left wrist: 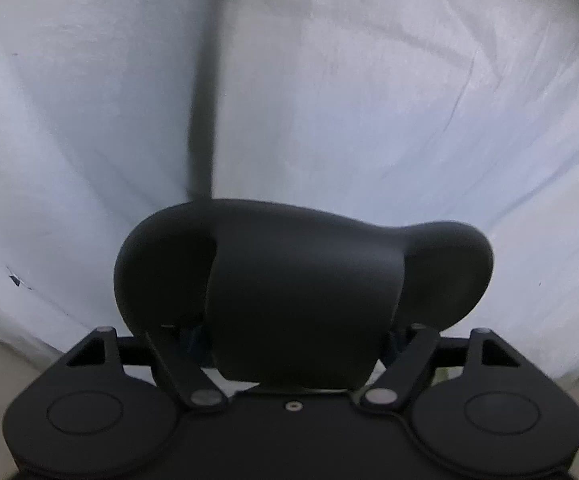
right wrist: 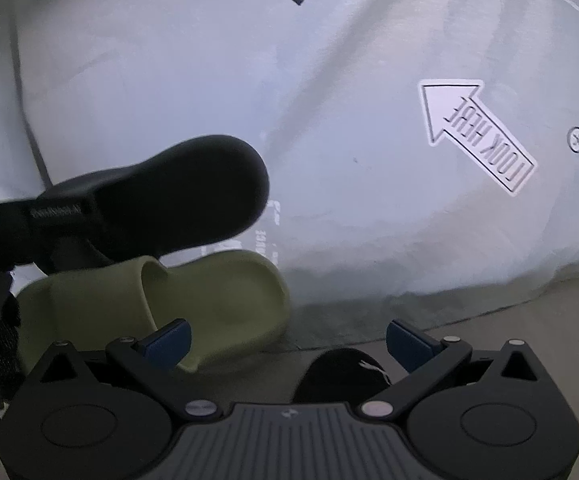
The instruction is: Organize scattered shoes
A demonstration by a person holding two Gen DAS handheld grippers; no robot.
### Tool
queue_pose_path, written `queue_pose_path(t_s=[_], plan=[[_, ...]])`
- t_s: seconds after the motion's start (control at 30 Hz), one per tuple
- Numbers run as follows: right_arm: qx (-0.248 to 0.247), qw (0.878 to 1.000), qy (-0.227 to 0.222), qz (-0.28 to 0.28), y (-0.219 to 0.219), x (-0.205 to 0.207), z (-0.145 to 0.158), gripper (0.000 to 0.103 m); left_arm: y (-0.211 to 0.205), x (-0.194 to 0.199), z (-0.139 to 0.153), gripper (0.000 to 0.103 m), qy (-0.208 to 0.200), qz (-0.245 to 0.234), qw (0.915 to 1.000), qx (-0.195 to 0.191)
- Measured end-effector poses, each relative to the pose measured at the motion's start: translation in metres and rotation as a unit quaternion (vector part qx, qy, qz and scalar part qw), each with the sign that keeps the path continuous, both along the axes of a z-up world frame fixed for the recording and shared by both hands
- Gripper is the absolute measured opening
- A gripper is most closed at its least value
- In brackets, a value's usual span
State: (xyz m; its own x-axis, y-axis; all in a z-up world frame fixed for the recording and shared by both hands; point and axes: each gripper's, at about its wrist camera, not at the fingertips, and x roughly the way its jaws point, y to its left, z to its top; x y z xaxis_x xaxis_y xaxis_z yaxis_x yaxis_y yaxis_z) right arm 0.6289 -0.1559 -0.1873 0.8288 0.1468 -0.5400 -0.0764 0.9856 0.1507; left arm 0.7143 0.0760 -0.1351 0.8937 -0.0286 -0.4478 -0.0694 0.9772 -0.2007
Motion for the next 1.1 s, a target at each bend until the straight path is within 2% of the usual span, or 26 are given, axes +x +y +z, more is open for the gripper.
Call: queue_pose_path(t_s=[0.33, 0.47, 0.6, 0.7, 0.83, 0.9, 0.97, 1.1], plan=[[-0.010, 1.000, 0.001, -0.030, -0.029, -0.063, 0.024, 0.103, 0.009, -0.062, 0.056, 0.074, -0.080, -0.001, 0.9958, -0.044], [-0.005, 0.999, 0.008, -0.043, -0.042, -0.109, 0.037, 0.103, 0.005, -0.109, 0.079, 0.074, -0.081, -0.009, 0.9956, -0.046], [-0.015, 0.998, 0.014, -0.054, -0.057, -0.168, 0.049, 0.103, 0.001, -0.157, 0.088, 0.074, -0.056, -0.028, 0.9967, -0.052], [-0.016, 0.997, 0.021, -0.070, -0.068, -0.208, 0.053, 0.103, -0.012, -0.215, 0.089, 0.074, -0.023, -0.047, 0.9977, -0.043], [-0.013, 0.995, 0.036, -0.094, -0.082, -0.258, 0.052, 0.103, -0.027, -0.291, 0.073, 0.075, 0.044, -0.072, 0.9952, -0.050], [-0.015, 0.993, 0.048, -0.103, -0.087, -0.286, 0.049, 0.103, -0.031, -0.322, 0.051, 0.074, 0.077, -0.076, 0.9924, -0.059], [-0.008, 0.993, 0.055, -0.100, -0.089, -0.301, 0.044, 0.103, -0.038, -0.352, 0.030, 0.074, 0.110, -0.092, 0.9884, -0.050], [-0.019, 0.993, 0.079, -0.091, -0.089, -0.337, 0.033, 0.103, -0.054, -0.373, 0.019, 0.074, 0.141, -0.114, 0.9829, -0.030]])
